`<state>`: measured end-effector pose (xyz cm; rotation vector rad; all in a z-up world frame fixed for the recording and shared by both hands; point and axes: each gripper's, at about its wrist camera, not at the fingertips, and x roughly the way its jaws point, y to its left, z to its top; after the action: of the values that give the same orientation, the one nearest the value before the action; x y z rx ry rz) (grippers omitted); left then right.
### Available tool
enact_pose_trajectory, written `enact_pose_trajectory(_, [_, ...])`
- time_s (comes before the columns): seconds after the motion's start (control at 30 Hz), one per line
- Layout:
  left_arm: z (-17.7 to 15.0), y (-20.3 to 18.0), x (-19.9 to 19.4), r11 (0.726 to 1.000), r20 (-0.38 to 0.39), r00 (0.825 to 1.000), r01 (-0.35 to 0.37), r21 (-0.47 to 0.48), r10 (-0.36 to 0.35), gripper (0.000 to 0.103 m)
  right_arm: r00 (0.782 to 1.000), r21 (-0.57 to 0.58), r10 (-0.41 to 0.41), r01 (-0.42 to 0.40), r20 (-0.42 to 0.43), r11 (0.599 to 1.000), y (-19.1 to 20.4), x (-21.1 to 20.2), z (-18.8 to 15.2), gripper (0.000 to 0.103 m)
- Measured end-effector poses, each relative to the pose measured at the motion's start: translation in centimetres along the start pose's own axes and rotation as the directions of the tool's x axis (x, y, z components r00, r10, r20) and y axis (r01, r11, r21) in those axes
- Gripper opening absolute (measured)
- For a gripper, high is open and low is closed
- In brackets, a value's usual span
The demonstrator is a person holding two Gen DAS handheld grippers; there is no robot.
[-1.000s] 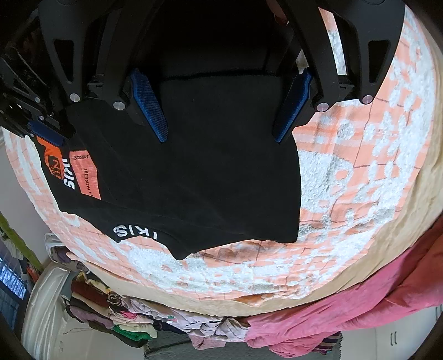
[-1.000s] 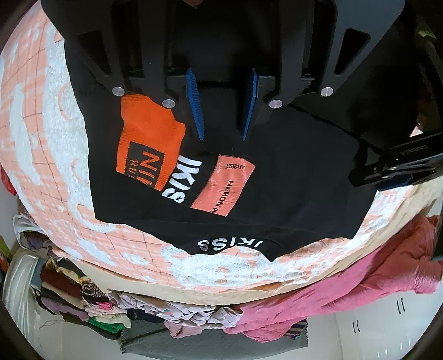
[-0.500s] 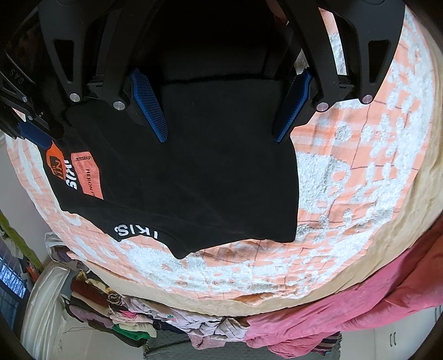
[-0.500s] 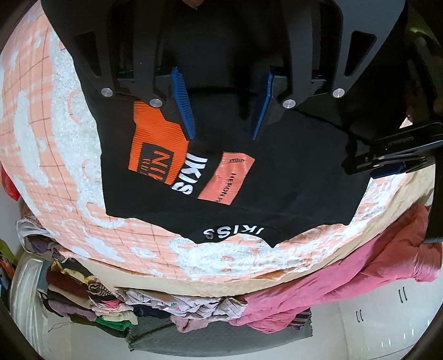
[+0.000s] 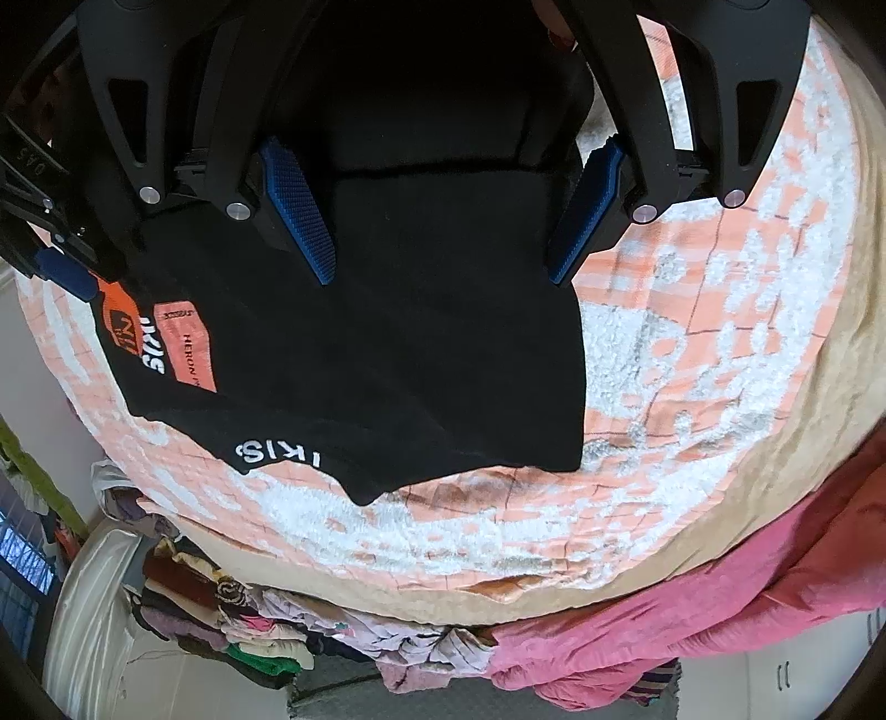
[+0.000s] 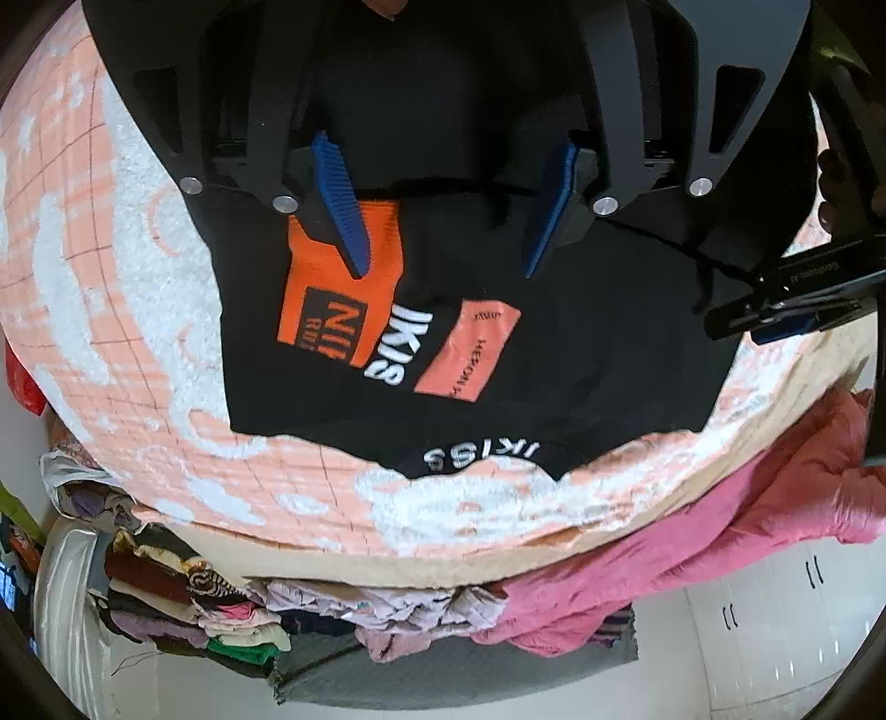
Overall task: Fold small clothes
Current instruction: 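Move both grippers back along the shirt toward its hem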
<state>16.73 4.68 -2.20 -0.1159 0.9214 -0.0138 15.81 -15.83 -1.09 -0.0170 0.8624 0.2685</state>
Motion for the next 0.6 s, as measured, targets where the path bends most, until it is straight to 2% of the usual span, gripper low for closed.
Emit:
enact_pose_trajectory(0.03, [0.0,0.0,-0.3,1.0,0.003,1.0,0.0,0.0,0.0,0.071,1.0,0.001,0.0,0.0,0.006,1.0,0.0,-0.3,0.1,0.06])
enact_pose_trajectory(0.1, [0.1,0.0,-0.7,1.0,0.009,1.0,0.002,0.001,-0.002,0.071,1.0,0.004,-0.001,0.001,0.014,1.0,-0.1,-0.6,0.1,0.071])
enact_pose_trajectory(0.2, [0.2,-0.1,-1.5,1.0,0.017,1.0,0.008,0.0,-0.009,0.072,0.999,0.016,0.003,-0.003,0.039,1.0,-0.2,-1.5,0.2,0.075])
enact_pose_trajectory(0.23, [0.3,0.0,-1.7,1.0,0.02,1.0,0.011,-0.001,-0.011,0.073,0.999,0.018,0.003,-0.004,0.044,1.0,-0.3,-1.6,0.3,0.08])
enact_pose_trajectory(0.3, [0.3,0.0,-2.2,1.0,0.028,1.0,0.011,-0.002,-0.011,0.082,0.998,0.024,-0.004,0.002,0.064,1.0,-0.4,-2.3,0.4,0.083])
enact_pose_trajectory(0.4, [0.4,-0.1,-3.0,1.0,0.041,0.999,0.013,0.0,-0.013,0.084,0.996,0.032,0.002,-0.004,0.093,0.999,-0.5,-3.3,0.5,0.091])
enact_pose_trajectory(0.43, [0.3,-0.1,-3.4,1.0,0.049,0.999,0.013,0.001,-0.013,0.085,0.995,0.033,-0.003,-0.001,0.103,0.999,-0.6,-3.7,0.5,0.092])
enact_pose_trajectory(0.5, [0.2,-0.2,-4.3,1.0,0.067,0.998,0.005,0.011,-0.006,0.093,0.992,0.034,0.002,-0.007,0.127,0.999,-0.7,-4.7,0.4,0.094])
enact_pose_trajectory(0.6, [-0.2,-0.2,-5.4,1.0,0.084,0.996,0.0,0.02,-0.002,0.093,0.988,0.035,0.008,-0.014,0.152,0.999,-0.9,-6.0,0.3,0.095])
